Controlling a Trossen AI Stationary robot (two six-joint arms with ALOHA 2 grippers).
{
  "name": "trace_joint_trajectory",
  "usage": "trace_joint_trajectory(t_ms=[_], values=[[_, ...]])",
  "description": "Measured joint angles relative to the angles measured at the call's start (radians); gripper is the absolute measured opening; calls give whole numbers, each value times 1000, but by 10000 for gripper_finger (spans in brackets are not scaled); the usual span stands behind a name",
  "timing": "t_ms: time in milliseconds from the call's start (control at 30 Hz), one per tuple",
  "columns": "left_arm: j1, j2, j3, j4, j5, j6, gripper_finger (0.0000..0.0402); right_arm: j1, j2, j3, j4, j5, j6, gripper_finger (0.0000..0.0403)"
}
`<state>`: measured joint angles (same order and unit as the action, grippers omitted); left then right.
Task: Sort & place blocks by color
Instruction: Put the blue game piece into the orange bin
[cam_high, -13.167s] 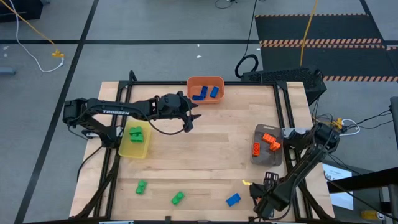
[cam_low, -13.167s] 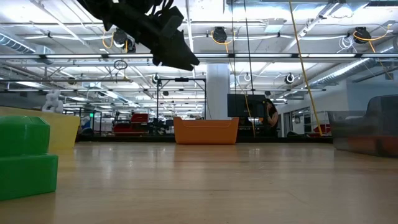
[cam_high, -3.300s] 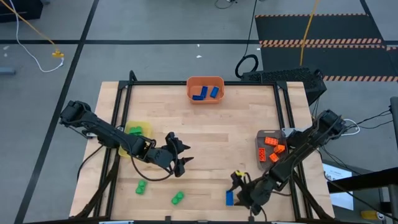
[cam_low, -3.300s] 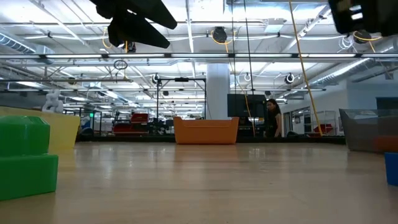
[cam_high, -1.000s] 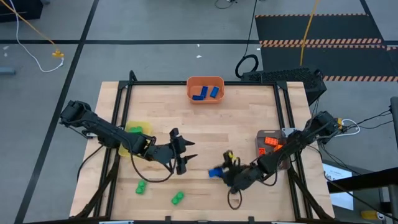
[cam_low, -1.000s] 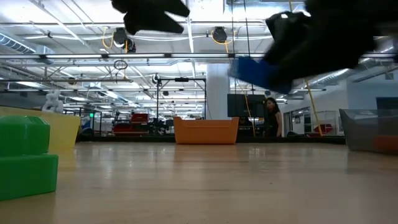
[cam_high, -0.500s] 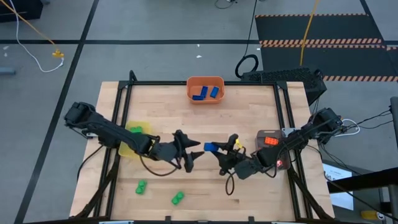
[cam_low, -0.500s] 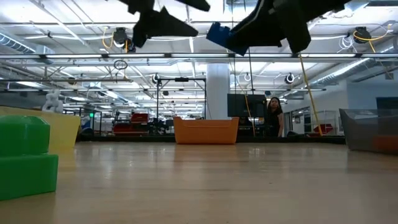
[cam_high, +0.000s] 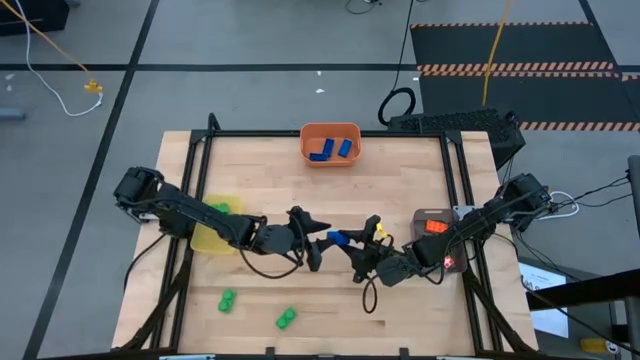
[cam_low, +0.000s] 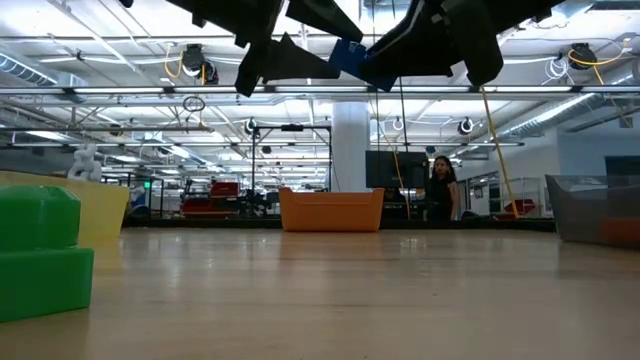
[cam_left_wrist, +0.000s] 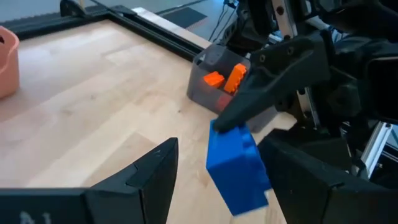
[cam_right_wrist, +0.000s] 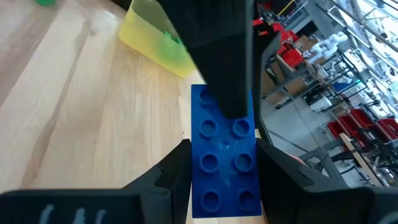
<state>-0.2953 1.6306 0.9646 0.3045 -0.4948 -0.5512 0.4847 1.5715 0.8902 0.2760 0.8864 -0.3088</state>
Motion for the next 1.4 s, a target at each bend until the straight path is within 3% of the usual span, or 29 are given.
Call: trace_joint_trajectory(t_ms=[267,467,667,767,933,1267,1400], values=[[8,39,0,74,0,23,234,0,0,0,2,1,3,130],[39,109,0,139,93,-35,234,-1,0,-2,-6,29,-22,130],[51,108,1,140,96,4,231,-7,0,-2,-2,26,-26,130],[53,104,2,140,89,36,199,-9,0,-2,4,27,-26,135],[59,104,2,143,85,77,90,-10,0,-2,0,36,-29,157],[99,78,4,102,133,137,91,-8,-1,1,-46,35,-26,181],[143,19,25,-2,126,162,91,-2,-3,3,-59,110,-46,185]])
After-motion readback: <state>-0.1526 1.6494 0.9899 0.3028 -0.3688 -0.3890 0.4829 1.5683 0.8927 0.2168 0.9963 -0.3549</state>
